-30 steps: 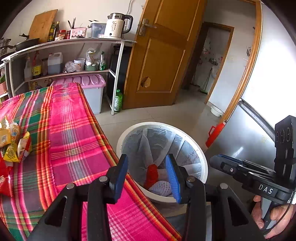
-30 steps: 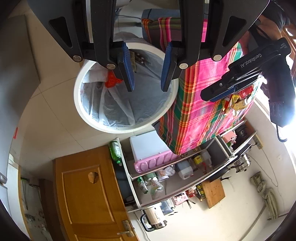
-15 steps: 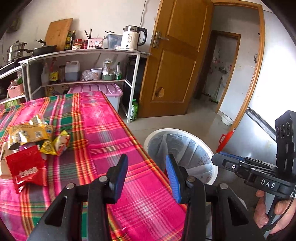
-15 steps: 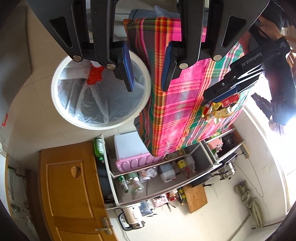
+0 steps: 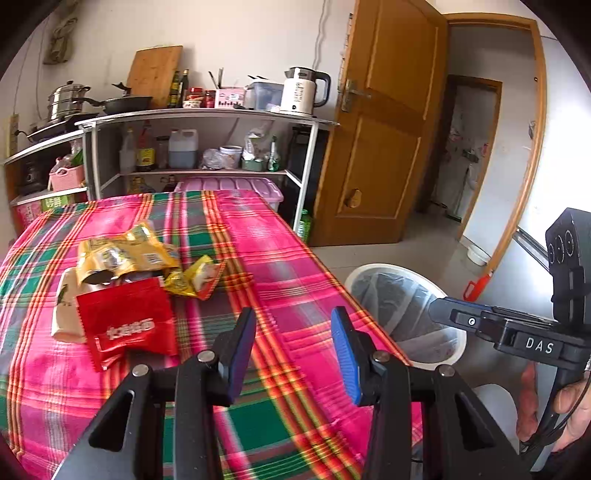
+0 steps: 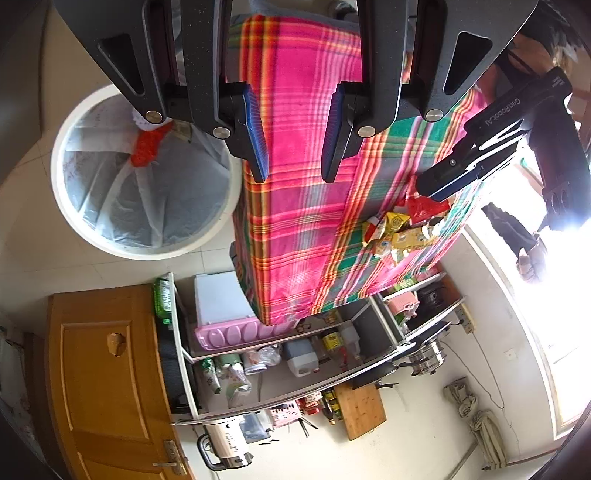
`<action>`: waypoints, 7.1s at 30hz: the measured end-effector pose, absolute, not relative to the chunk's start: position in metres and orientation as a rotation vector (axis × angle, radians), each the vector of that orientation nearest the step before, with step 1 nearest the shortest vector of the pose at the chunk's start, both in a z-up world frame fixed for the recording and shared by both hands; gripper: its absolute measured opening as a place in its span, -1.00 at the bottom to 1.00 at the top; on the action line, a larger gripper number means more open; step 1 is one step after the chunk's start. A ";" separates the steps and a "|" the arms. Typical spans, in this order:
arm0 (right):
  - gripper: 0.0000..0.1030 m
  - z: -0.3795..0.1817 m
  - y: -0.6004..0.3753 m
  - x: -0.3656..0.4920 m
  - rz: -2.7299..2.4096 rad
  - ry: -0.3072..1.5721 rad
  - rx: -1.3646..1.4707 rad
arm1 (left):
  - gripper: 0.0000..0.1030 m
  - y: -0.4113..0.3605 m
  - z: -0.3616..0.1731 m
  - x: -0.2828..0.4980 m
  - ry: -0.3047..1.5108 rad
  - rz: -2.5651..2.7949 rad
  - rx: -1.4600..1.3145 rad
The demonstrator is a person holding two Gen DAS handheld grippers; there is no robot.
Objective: Collect trash
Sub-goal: 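Move both tools back to the table and grasp the red noodle packet with the left tool, then grasp the yellow snack wrapper with the right tool while the left tool holds a red strip, then carry the red noodle packet and yellow snack wrapper over the bin, open both tools, then move both open tools back over the remaining trash on the table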
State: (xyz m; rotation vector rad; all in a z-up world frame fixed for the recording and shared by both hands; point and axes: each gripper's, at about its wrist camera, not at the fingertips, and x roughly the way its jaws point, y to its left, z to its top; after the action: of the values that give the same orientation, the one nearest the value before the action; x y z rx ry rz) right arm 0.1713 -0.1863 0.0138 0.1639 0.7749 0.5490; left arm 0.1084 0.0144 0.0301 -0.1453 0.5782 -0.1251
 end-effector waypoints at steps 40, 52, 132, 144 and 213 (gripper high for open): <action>-0.19 -0.007 -0.044 0.238 0.709 0.876 0.093 | 0.17 0.160 -0.022 0.129 0.721 0.083 -0.374; -0.19 -0.030 -0.010 0.281 0.717 0.965 0.178 | 0.17 0.160 -0.024 0.141 0.752 0.046 -0.385; -0.47 -0.003 -0.243 0.211 0.422 0.827 0.308 | -0.98 -0.033 0.044 0.162 0.650 -0.282 -0.165; -0.47 -0.019 -0.292 0.216 0.326 0.845 0.363 | -0.98 -0.082 0.030 0.183 0.699 -0.360 -0.120; -0.19 0.021 -0.203 0.176 0.498 0.764 0.187 | -0.52 0.003 0.039 0.125 0.621 -0.179 -0.176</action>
State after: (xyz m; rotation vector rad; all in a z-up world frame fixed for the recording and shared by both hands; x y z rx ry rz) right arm 0.1756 -0.2028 0.0207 0.1874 0.7644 0.4976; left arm 0.1250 0.0026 0.0388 -0.1762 0.6213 -0.1794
